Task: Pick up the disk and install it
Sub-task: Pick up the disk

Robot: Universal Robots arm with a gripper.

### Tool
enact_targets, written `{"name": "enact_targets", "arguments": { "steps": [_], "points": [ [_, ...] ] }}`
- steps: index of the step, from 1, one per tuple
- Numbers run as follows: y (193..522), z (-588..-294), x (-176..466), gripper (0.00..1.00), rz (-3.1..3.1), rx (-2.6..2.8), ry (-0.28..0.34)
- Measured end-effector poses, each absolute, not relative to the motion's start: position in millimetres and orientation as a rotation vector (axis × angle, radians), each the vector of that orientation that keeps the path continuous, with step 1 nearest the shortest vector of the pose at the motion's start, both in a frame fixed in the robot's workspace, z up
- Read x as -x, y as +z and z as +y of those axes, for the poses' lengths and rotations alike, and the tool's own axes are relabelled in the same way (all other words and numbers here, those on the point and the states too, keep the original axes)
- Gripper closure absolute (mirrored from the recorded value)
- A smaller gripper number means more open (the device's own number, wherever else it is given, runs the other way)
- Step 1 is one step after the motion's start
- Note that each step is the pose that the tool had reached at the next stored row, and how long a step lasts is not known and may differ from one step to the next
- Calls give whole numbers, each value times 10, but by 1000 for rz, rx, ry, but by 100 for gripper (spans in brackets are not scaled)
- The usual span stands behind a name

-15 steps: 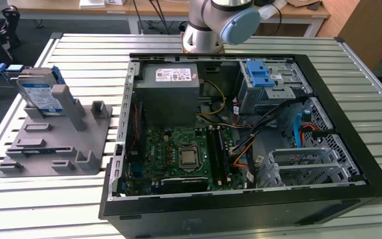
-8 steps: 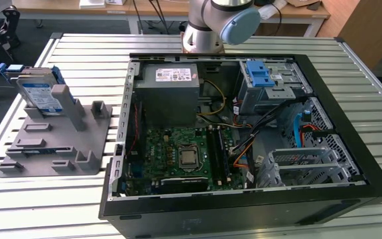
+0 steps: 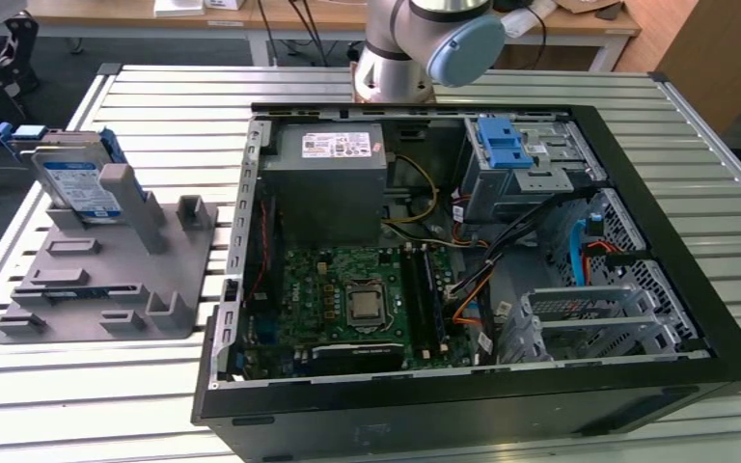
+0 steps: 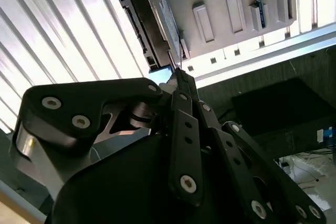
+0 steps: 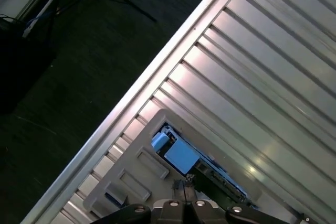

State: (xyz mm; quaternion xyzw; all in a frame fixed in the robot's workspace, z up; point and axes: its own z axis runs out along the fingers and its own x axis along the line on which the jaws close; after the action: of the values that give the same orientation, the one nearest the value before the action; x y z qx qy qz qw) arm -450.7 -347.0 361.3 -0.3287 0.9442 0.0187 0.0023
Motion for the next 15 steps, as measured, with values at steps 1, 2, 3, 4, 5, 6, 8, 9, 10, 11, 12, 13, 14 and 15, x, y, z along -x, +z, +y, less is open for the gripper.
{"name": "enact_targets", "arguments": {
  "steps": [1, 2, 3, 4, 5, 6, 8, 9, 10, 11, 12, 13, 14, 15],
  "points": [
    [3613, -3470, 4507, 89, 2953, 1058, 59],
    [3612, -3470, 4507, 89, 2943, 1087, 59],
    [3613, -3470, 4507, 89, 2934, 1111, 59],
    [3613, -3470, 4507, 89, 2929, 1125, 59],
    [3613, -3470, 4507, 89, 2929, 1126, 59],
    [3613, -3470, 4507, 89, 2929, 1126, 59],
    [3612, -3470, 4507, 89, 2928, 1126, 59],
    [3613, -3470, 4507, 89, 2927, 1131, 59],
    [3612, -3470, 4507, 89, 2921, 1146, 59],
    [3613, -3470, 4507, 89, 2912, 1171, 59],
    [3612, -3470, 4507, 89, 2901, 1197, 59],
    [3612, -3470, 4507, 89, 2891, 1223, 59],
    [3612, -3470, 4507, 89, 2880, 1249, 59],
    [3612, -3470, 4507, 89, 2869, 1275, 59]
  ]
}}
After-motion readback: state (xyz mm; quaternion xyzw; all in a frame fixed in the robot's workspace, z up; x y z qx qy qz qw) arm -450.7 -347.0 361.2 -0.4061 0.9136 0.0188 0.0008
